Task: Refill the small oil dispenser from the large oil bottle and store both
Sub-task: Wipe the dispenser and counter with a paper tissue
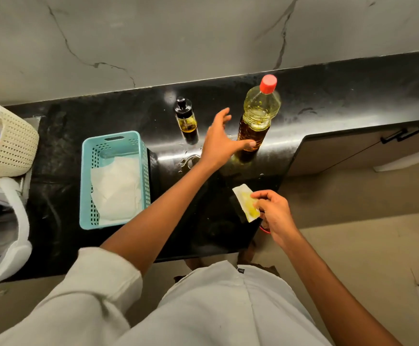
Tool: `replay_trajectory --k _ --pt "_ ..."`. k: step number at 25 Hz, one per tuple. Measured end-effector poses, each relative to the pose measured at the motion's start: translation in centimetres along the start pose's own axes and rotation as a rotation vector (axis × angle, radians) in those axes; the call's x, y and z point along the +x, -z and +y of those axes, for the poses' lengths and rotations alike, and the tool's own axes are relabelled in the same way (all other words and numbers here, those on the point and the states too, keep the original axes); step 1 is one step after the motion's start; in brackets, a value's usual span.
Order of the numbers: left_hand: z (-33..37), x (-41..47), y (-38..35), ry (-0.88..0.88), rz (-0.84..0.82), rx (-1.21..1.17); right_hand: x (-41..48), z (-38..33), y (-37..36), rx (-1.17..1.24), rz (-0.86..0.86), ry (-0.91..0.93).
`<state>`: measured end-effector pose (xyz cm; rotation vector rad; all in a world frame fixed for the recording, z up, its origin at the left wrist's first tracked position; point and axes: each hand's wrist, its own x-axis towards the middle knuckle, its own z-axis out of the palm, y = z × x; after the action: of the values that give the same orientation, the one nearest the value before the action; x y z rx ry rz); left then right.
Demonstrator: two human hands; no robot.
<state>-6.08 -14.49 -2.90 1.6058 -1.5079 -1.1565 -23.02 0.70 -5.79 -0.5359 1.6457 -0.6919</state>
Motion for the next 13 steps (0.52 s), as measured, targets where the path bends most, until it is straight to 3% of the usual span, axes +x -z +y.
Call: replay_trajectory --k 7,13 --pt "0.9 2.7 -3.7 -0.111 0.085 0.095 -0.5 -0.8 2.4 0.113 0.015 0.113" --pt "2.4 2.4 -5.7 -0.06 0.224 0.195 -0.5 -0.2 2.8 0.15 -0.024 0.105"
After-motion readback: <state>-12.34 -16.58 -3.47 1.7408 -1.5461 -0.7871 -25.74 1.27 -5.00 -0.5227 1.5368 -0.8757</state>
